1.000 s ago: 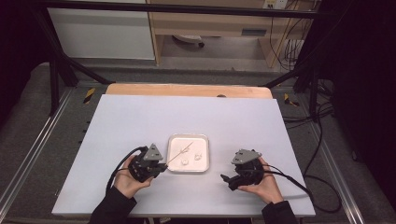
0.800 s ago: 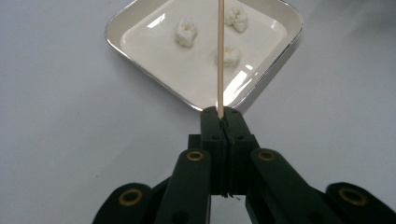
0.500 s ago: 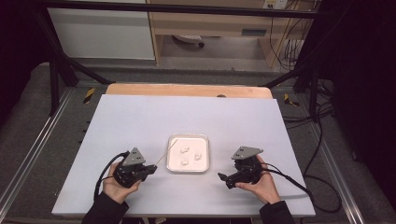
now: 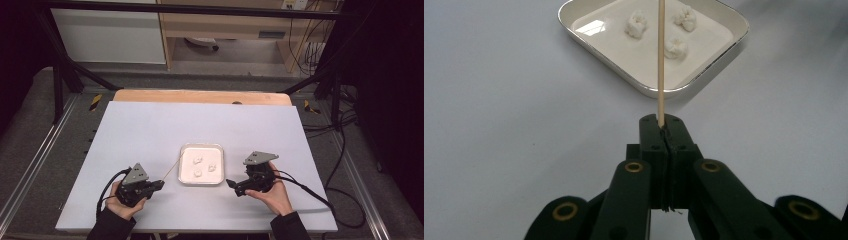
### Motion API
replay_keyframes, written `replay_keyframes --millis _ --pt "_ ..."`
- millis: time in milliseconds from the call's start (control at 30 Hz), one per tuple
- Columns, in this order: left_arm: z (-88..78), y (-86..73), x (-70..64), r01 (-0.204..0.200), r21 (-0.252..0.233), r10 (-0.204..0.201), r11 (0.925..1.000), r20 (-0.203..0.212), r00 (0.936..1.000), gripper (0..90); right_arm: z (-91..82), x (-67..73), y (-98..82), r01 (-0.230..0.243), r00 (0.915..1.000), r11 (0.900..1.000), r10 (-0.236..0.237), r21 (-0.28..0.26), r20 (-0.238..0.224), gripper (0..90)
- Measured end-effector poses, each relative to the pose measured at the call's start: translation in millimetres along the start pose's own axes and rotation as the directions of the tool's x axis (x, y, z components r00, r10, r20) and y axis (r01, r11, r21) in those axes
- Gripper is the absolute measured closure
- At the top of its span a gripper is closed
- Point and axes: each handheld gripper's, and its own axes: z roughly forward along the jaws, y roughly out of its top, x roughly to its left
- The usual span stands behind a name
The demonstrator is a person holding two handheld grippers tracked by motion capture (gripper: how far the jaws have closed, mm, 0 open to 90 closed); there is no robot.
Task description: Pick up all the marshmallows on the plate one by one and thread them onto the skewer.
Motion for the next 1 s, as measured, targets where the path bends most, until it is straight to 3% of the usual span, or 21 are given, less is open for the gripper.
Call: replay_keyframes --millis 433,567,1000 --pt "0.9 -3.6 1.3 0.01 -0.006 -0.01 0.9999 0.002 0.9999 88.3 20.2 6.9 20.4 -0.016 0.9998 1.0 0.016 -0.008 0.015 0.8" --pt "-0.1 -3.3 1.2 0.005 -0.021 -0.005 0.9998 0.006 1.0 88.3 29.6 9.5 25.4 -0.024 0.9997 1.0 0.024 -0.013 0.002 0.9" --pt "1.7 -4.4 2.2 0.001 -0.009 -0.001 1.0 0.018 0.9998 88.4 56.7 16.9 38.7 -0.038 0.9989 0.999 0.038 -0.013 -0.027 2.2"
